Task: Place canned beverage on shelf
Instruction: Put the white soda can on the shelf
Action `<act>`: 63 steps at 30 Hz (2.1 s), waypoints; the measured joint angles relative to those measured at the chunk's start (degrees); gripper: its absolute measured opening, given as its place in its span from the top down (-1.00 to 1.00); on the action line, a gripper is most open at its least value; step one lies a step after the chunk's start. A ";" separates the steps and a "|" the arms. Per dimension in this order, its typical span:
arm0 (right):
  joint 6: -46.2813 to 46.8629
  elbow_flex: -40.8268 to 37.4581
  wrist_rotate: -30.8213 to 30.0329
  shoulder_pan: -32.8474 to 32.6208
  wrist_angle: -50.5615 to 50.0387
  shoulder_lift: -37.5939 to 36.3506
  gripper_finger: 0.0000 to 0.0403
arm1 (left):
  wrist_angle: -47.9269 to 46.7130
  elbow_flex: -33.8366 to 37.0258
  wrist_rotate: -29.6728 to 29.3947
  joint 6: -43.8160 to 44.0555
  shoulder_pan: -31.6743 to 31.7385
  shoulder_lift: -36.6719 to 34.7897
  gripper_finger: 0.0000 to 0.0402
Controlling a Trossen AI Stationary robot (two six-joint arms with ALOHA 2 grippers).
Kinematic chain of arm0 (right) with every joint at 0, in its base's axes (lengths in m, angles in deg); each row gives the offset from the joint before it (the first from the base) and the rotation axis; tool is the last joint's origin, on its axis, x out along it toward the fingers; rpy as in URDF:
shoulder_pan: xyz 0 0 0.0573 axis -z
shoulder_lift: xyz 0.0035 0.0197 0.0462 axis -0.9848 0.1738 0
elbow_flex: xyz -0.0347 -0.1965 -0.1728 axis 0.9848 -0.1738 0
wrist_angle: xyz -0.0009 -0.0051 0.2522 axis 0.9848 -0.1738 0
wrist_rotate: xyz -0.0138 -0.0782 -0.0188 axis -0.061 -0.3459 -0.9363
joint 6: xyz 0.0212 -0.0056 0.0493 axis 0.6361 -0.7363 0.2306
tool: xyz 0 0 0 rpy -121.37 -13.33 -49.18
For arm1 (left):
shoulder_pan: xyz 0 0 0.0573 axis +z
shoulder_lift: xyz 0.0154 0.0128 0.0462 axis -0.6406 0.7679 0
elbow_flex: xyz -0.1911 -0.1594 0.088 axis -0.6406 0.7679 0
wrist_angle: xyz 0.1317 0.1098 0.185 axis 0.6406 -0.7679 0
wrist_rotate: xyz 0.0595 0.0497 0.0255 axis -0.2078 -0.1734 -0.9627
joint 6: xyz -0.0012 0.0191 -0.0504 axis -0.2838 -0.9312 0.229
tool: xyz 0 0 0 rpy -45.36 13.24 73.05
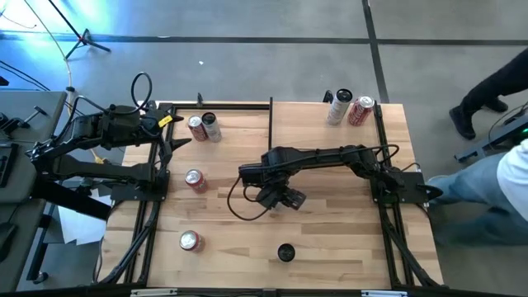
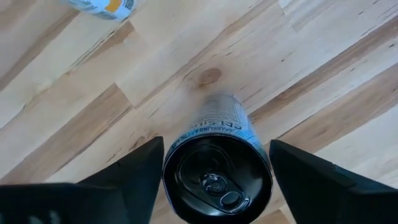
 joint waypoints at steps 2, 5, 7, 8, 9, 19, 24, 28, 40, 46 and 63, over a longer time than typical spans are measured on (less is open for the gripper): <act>-0.58 0.00 0.91 0.00 0.04 0.00 -0.25 | 0.02 0.02 0.00 0.00 -0.01 0.00 -0.67; -0.53 0.07 1.98 -0.03 0.07 -0.02 -0.14 | 0.01 0.01 0.00 0.00 0.00 0.00 -0.67; -0.05 0.07 2.40 -0.04 -0.02 -0.02 -0.08 | 0.00 0.00 0.00 0.00 0.02 0.01 -0.67; 0.09 0.07 2.55 -0.04 -0.07 -0.02 -0.05 | 0.00 0.01 0.00 0.00 -0.01 0.02 -0.67; 0.09 0.07 2.59 -0.05 -0.04 -0.02 -0.03 | 0.00 -0.01 0.00 0.00 -0.01 0.01 -0.67; -3.87 0.07 3.14 -0.04 -0.04 -0.02 -0.04 | 0.01 -0.01 0.00 0.00 0.00 0.02 -0.67; -4.20 0.07 3.14 -0.04 -0.04 -0.02 -0.25 | 0.01 -0.01 0.01 0.00 0.00 0.00 -0.67; -3.76 0.04 3.16 -0.04 -0.04 -0.02 -0.42 | 0.01 0.01 0.00 0.00 -0.01 0.00 -0.67; 5.17 0.02 3.84 0.12 -0.02 -0.02 -0.59 | 0.02 0.02 0.00 0.00 0.01 0.02 -0.67; 10.54 0.00 2.06 0.75 -0.02 -0.02 -0.59 | 0.02 0.00 0.00 0.00 -0.01 0.02 -0.67; 10.38 -1.63 1.61 0.63 0.09 -0.13 -0.59 | 0.00 0.00 0.00 0.00 -0.01 0.00 -0.67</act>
